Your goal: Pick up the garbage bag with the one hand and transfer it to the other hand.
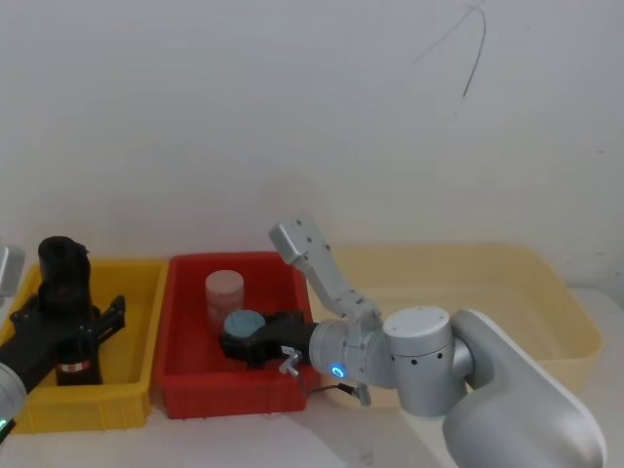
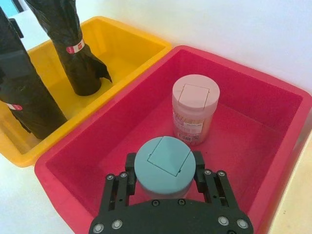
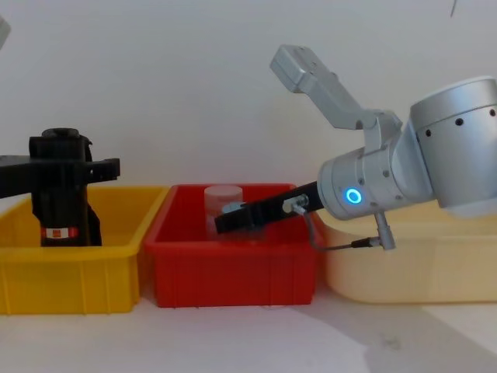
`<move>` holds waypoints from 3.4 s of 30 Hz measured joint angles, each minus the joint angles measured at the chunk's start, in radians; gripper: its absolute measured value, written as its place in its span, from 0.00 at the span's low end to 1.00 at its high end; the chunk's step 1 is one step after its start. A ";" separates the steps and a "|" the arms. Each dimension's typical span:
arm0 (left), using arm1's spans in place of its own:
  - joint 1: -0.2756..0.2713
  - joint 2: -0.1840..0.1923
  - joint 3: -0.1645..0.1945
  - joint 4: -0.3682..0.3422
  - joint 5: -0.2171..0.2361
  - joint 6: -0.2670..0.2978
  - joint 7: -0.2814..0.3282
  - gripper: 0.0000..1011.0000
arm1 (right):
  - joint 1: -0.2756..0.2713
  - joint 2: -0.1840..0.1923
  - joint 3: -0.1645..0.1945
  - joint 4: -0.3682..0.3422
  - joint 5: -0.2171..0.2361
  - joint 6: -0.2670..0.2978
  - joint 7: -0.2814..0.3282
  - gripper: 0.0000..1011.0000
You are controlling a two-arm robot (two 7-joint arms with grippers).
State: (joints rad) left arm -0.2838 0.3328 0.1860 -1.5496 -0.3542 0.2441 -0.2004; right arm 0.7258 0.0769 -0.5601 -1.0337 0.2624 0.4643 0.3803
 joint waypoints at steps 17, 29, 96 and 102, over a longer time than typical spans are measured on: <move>0.000 0.000 0.000 0.000 0.000 0.000 0.000 0.52 | 0.002 0.000 -0.002 0.005 -0.002 0.000 0.005 0.66; 0.000 0.000 0.000 0.000 0.000 0.000 0.000 0.50 | 0.002 0.000 -0.002 0.006 -0.002 0.000 0.006 0.66; -0.685 -0.164 0.268 0.565 0.105 -0.154 -0.398 0.50 | -0.223 0.164 0.296 -0.530 0.097 -0.027 -0.156 0.66; -0.786 -0.226 0.289 0.767 0.080 -0.242 -0.507 0.50 | -0.275 0.181 0.333 -0.549 0.077 -0.027 -0.213 0.66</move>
State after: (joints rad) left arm -1.0697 0.1066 0.4748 -0.7827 -0.2738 0.0016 -0.7071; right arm 0.4507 0.2576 -0.2273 -1.5831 0.3390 0.4372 0.1672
